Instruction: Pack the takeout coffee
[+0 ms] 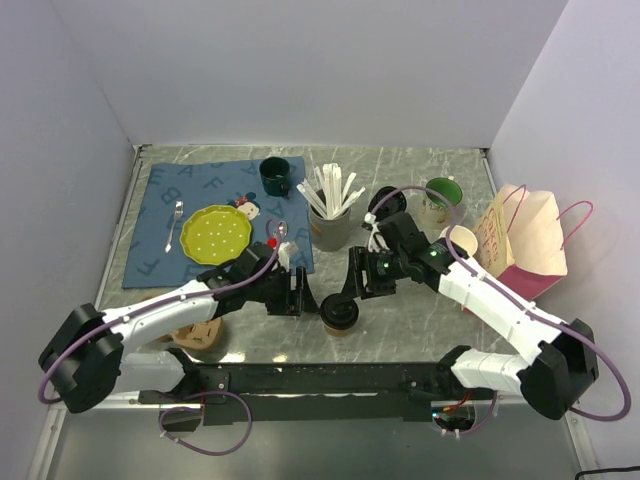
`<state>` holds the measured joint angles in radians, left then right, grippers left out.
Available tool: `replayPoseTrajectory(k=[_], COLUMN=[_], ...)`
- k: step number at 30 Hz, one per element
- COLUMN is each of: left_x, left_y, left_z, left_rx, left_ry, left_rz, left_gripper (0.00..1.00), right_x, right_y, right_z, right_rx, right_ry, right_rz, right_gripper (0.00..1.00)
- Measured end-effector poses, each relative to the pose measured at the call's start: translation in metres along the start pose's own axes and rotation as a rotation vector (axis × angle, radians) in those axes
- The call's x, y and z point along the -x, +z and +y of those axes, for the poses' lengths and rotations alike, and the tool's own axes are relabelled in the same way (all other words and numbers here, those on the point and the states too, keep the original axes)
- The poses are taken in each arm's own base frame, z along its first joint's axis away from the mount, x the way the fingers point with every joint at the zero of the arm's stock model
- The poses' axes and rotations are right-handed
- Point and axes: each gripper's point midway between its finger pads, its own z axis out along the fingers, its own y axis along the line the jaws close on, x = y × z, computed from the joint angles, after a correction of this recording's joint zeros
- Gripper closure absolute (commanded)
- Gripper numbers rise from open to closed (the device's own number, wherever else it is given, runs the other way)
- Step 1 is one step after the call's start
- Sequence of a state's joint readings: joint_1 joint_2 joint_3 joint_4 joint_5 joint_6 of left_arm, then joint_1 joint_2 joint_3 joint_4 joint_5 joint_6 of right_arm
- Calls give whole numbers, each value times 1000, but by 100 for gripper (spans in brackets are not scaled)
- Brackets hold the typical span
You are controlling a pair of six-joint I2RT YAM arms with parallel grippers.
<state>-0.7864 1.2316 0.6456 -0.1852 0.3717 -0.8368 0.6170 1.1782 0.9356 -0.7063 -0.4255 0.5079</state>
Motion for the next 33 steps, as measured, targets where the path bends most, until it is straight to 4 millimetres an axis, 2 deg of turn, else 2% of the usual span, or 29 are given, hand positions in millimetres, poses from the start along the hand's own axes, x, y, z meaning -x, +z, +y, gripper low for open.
replayPoseTrajectory(k=[6, 11, 18, 22, 25, 28, 33], left_x=[4, 10, 3, 2, -1, -2, -5], left_y=[-9, -7, 3, 8, 11, 13, 15], left_z=[-9, -17, -10, -9, -8, -9, -7], left_rx=[-10, -29, -8, -5, -5, -17, -31], left_ry=[10, 13, 1, -15, -26, -41, -69], left_rz=[-16, -12, 24, 31, 36, 29, 31], left_gripper=[25, 30, 35, 39, 42, 44, 50], right_x=[-9, -22, -21, -21, -30, -32, -31], right_y=[-6, 4, 19, 25, 34, 37, 41], right_z=[-3, -15, -21, -22, -28, -25, -24], right_rx=[-5, -33, -49, -36, -25, 25, 67], right_ry=[30, 58, 70, 68, 81, 88, 89], right_rz=[-10, 36, 73, 71, 85, 76, 41], right_gripper=[31, 31, 32, 36, 40, 46, 50])
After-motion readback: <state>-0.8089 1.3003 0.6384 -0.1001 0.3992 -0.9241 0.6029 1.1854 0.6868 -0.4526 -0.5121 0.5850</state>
